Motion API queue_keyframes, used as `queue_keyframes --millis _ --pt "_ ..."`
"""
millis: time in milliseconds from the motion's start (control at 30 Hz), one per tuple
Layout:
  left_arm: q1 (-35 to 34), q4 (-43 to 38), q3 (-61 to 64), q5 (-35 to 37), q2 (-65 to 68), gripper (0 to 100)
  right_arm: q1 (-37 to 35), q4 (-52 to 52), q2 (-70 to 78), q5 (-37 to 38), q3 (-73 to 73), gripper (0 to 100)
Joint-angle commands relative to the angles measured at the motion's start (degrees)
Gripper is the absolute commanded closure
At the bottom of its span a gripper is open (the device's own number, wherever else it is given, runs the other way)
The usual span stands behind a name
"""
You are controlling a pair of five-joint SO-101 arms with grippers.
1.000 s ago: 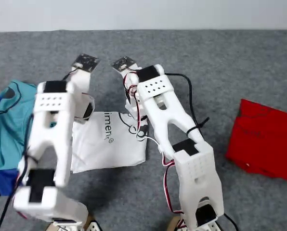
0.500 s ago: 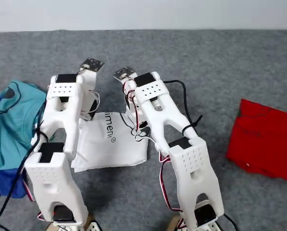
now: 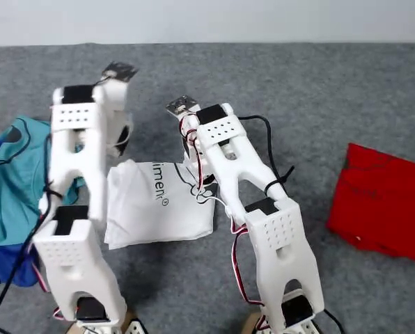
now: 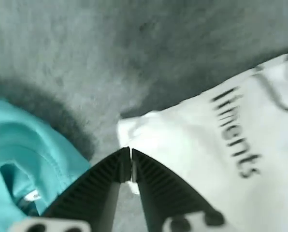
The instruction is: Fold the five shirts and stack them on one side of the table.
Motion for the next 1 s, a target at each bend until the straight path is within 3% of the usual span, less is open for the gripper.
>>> queue_keyframes --millis 0,200,400,733,967 --pt "5.98 2.2 -4.88 2.99 -2.99 99 0.84 0.22 -0.92 -0.44 -1.41 98.9" --pt "9.23 -0.7 -4.97 5.19 5.54 99 1.01 0.22 -0.92 -0.44 -1.41 98.9" --pt "2.37 -1.67 -5.32 4.31 14.24 99 1.1 0.22 -0.92 -0.79 -1.41 98.9" --pt "-8.35 5.8 -12.7 -1.85 14.33 99 1.19 0.31 -0.84 -0.79 -1.41 98.9" --pt "-4.22 5.8 -10.42 -1.58 4.04 99 0.84 5.23 -3.82 -0.62 -3.87 98.9"
